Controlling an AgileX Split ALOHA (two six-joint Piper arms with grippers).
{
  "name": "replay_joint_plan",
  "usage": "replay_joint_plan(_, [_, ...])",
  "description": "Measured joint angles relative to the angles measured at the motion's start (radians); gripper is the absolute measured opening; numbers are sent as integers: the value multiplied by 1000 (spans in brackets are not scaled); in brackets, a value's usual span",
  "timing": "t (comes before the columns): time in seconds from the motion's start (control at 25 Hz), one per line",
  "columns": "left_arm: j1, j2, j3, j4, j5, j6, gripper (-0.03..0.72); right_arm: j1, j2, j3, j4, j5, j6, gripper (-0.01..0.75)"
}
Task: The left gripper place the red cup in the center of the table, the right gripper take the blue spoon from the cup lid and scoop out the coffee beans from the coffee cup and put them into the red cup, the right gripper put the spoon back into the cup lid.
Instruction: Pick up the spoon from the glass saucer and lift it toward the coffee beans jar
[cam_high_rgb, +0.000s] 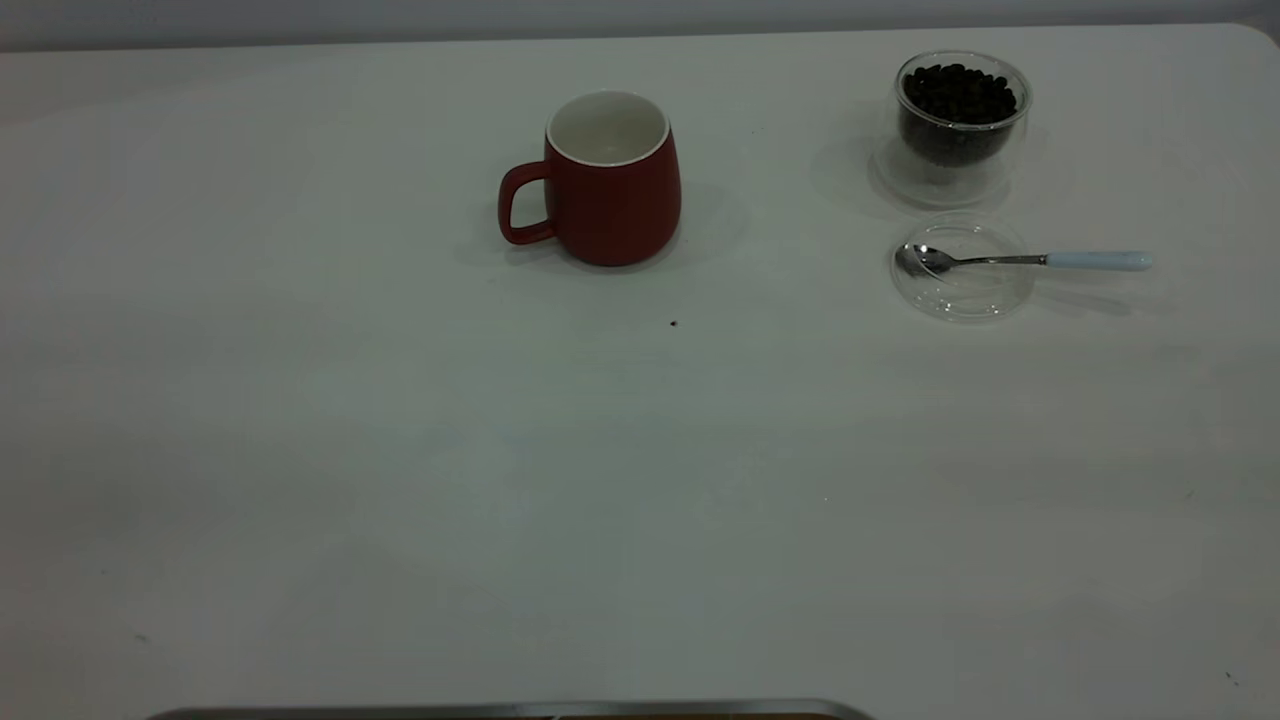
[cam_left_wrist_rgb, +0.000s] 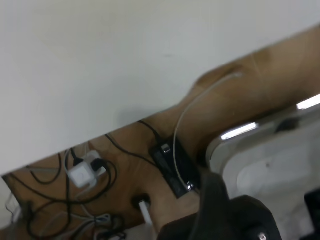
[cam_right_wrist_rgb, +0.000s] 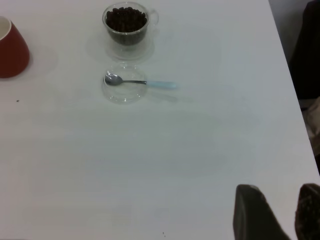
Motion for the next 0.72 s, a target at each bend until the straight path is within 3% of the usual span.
replay_joint_plan(0.12, [126, -66, 0, 0, -1, 2, 587, 0, 0, 0, 0, 0, 0, 240])
replay_joint_plan(0.28, [241, -243, 0, 2, 1, 2, 587, 0, 0, 0, 0, 0, 0, 240])
replay_joint_plan(0.48, [268, -535, -1, 2, 24, 2, 587, 0, 0, 0, 0, 0, 0, 240])
replay_joint_plan(0.72, [273, -545, -9, 2, 46, 2, 587, 0, 0, 0, 0, 0, 0, 240])
